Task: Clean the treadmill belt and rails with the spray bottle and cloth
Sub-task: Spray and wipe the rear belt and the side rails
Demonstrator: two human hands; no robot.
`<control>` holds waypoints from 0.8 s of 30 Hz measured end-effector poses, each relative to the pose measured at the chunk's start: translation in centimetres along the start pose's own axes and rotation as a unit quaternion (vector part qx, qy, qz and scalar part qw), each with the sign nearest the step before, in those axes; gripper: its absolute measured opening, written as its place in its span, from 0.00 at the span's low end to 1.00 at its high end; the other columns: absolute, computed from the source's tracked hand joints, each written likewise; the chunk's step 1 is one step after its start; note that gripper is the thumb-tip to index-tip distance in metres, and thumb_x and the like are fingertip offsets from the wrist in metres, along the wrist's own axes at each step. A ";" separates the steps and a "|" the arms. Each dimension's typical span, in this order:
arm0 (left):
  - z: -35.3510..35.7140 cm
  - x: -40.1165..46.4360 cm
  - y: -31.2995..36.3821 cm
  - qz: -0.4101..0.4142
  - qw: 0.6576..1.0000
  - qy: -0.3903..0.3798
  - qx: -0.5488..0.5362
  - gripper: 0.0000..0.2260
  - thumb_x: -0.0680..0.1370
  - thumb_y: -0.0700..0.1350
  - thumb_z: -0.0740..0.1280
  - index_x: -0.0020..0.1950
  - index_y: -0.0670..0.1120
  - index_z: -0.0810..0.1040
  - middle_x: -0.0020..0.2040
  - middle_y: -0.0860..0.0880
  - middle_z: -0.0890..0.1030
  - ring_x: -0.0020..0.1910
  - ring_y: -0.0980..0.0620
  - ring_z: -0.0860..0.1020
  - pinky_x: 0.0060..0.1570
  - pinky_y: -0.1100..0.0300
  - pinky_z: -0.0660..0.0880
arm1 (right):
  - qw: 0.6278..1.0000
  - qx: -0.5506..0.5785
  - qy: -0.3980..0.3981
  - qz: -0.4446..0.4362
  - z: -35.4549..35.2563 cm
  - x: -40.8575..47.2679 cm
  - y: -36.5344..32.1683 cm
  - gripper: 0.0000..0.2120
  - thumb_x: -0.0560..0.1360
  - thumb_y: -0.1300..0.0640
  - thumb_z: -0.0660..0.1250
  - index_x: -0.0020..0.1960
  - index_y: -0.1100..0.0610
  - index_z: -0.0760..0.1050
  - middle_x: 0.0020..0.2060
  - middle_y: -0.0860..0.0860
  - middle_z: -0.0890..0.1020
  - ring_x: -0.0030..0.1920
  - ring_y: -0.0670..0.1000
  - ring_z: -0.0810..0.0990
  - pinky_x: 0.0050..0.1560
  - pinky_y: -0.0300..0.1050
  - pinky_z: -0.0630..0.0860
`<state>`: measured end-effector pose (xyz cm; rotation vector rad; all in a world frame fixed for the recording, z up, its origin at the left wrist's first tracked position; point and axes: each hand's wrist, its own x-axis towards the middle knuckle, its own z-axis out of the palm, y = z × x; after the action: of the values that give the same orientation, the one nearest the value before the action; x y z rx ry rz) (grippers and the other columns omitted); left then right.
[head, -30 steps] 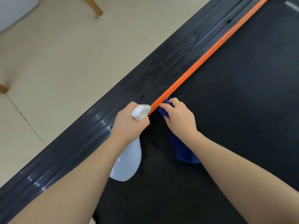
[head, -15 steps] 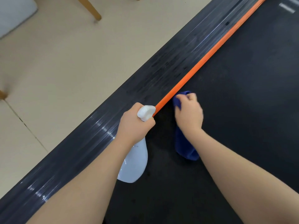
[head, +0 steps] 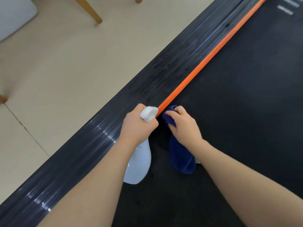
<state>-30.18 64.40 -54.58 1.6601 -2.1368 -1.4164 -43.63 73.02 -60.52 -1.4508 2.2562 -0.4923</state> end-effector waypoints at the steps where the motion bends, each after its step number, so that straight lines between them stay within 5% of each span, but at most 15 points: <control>1: 0.0 0.0 0.0 0.001 1.000 -0.002 0.000 0.10 0.72 0.44 0.68 0.51 0.47 0.72 0.46 0.49 0.77 0.45 0.49 0.76 0.36 0.59 0.70 | 0.999 -0.027 -0.010 -0.031 -0.5 0.1 1.0 0.18 0.73 0.59 0.67 0.63 0.56 0.74 0.58 0.56 0.72 0.51 0.60 0.76 0.48 0.51 0.74; 7: 0.0 0.3 -0.2 0.005 1.000 -0.014 -0.009 0.10 0.72 0.43 0.67 0.51 0.47 0.71 0.45 0.51 0.75 0.40 0.55 0.73 0.32 0.63 0.66 | 0.978 0.015 0.095 0.185 -1.7 3.2 1.6 0.17 0.76 0.58 0.63 0.65 0.56 0.70 0.60 0.57 0.69 0.54 0.61 0.74 0.53 0.50 0.69; 14: -1.5 -1.8 -0.5 0.006 0.996 0.066 -0.053 0.10 0.73 0.40 0.66 0.53 0.45 0.71 0.45 0.53 0.76 0.43 0.55 0.75 0.35 0.66 0.69 | 0.991 -0.062 -0.088 -0.079 0.2 -2.5 -0.6 0.21 0.75 0.56 0.65 0.68 0.53 0.69 0.61 0.55 0.68 0.53 0.57 0.75 0.50 0.49 0.74; 18: -2.8 -3.7 -1.0 0.004 0.991 0.099 -0.093 0.11 0.73 0.39 0.66 0.53 0.46 0.70 0.48 0.51 0.77 0.43 0.57 0.75 0.38 0.63 0.70 | 0.992 -0.055 0.027 0.108 0.7 -1.0 -1.4 0.17 0.75 0.58 0.64 0.64 0.55 0.71 0.59 0.57 0.69 0.50 0.60 0.74 0.45 0.50 0.71; 20: -3.2 -4.1 -1.4 -0.006 0.988 0.111 -0.112 0.10 0.73 0.39 0.66 0.52 0.47 0.69 0.50 0.50 0.78 0.44 0.55 0.75 0.39 0.60 0.71 | 0.992 -0.049 0.021 0.113 2.1 -2.1 -4.1 0.16 0.74 0.59 0.63 0.62 0.56 0.72 0.57 0.58 0.70 0.48 0.62 0.74 0.44 0.52 0.72; 24: -3.6 -5.3 -2.0 -0.024 0.988 0.114 -0.106 0.11 0.72 0.38 0.66 0.52 0.45 0.69 0.49 0.47 0.78 0.43 0.52 0.75 0.40 0.57 0.71 | 0.988 -0.047 -0.095 -0.111 5.1 -6.7 -7.5 0.16 0.73 0.61 0.64 0.60 0.57 0.73 0.53 0.58 0.72 0.46 0.61 0.76 0.38 0.51 0.69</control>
<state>-24.58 66.52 -51.60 1.7089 -1.7723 -1.3373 -32.70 75.85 -60.13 -1.7288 2.0047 -0.3012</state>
